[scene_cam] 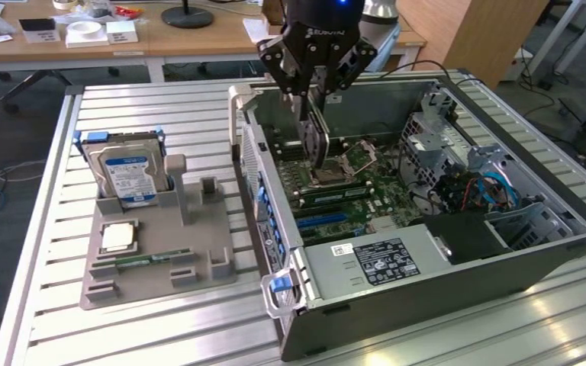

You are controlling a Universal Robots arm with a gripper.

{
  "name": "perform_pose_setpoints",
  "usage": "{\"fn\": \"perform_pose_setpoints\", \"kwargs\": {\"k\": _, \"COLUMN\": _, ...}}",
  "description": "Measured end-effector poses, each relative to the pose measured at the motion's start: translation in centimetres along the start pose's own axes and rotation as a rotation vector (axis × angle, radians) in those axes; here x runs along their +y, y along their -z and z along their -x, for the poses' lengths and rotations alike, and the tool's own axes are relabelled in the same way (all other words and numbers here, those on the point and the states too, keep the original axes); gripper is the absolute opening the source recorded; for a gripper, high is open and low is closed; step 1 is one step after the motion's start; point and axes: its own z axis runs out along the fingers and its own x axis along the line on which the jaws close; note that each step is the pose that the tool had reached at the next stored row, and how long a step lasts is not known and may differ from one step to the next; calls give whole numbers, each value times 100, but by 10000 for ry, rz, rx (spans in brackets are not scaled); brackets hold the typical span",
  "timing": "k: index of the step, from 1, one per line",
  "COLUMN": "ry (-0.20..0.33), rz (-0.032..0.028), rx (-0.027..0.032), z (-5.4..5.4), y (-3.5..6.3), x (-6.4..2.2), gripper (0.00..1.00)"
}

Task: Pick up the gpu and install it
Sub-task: 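Pick up the gpu and move the gpu toward the slot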

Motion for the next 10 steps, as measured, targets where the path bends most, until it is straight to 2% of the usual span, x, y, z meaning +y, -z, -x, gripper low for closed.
{"fn": "perform_pose_setpoints", "kwargs": {"k": 10, "ry": 1, "rz": 6, "rx": -1, "z": 313, "y": -10, "x": 12, "gripper": 27}}
